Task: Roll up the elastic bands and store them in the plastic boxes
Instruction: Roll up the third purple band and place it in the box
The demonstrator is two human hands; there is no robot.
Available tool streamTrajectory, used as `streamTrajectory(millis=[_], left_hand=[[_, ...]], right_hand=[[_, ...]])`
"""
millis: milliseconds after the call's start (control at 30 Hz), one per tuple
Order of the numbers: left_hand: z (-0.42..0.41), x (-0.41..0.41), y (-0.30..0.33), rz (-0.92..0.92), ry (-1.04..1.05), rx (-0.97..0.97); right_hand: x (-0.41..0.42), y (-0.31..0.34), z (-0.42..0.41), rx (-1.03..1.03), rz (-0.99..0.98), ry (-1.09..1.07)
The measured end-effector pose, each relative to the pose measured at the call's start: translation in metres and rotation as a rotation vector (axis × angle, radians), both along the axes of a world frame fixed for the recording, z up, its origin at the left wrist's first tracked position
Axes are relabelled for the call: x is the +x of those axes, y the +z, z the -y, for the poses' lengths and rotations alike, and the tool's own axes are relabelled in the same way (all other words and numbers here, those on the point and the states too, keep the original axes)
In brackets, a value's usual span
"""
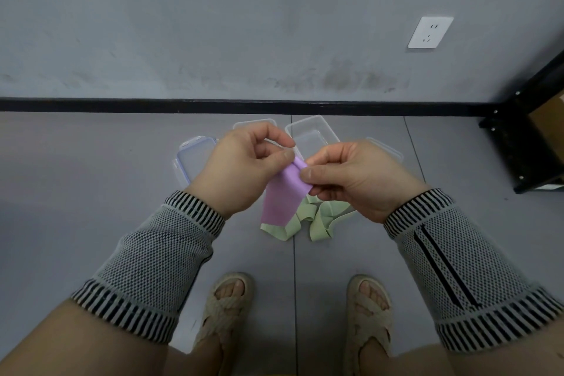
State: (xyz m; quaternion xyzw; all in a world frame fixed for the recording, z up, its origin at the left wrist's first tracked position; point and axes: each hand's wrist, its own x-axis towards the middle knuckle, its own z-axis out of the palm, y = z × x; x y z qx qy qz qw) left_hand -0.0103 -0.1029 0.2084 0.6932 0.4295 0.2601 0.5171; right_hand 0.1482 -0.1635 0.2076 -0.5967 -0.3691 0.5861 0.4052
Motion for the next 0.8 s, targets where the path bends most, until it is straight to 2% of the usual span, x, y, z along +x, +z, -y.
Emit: streamTrajectory(millis=[100,233,400,500,600,700,800], left_hand=[[-0.002,0.0,-0.002,-0.058,-0.013,0.065],[-0.001,0.001,-0.003,-0.141,-0.048,0.161],[0.002,0.002,-0.005,-0.142,-0.02,0.18],[0.0,0.001,-0.006,-0.125,0.012,0.126],[-0.004,-0.003,-0.011,-0.213,-0.078,0.076],[-0.005,-0.005,-0.011,-0.224,-0.113,0.123],[-0.005,-0.004,-0.008,-0.212,-0.088,0.181]], right_hand=[[-0.001,-0.001,0.0,0.017,0.02,-0.009],[-0.003,-0.002,0.0,0.049,0.145,0.014],[-0.003,-0.001,0.0,0.015,0.156,0.125],[-0.002,-0.001,0.0,0.006,0.066,0.069],[0.005,0.001,0.0,-0.037,-0.076,-0.029],[0.011,0.002,0.0,-0.075,-0.17,-0.099],[0.013,0.001,0.0,-0.08,-0.175,-0.098]])
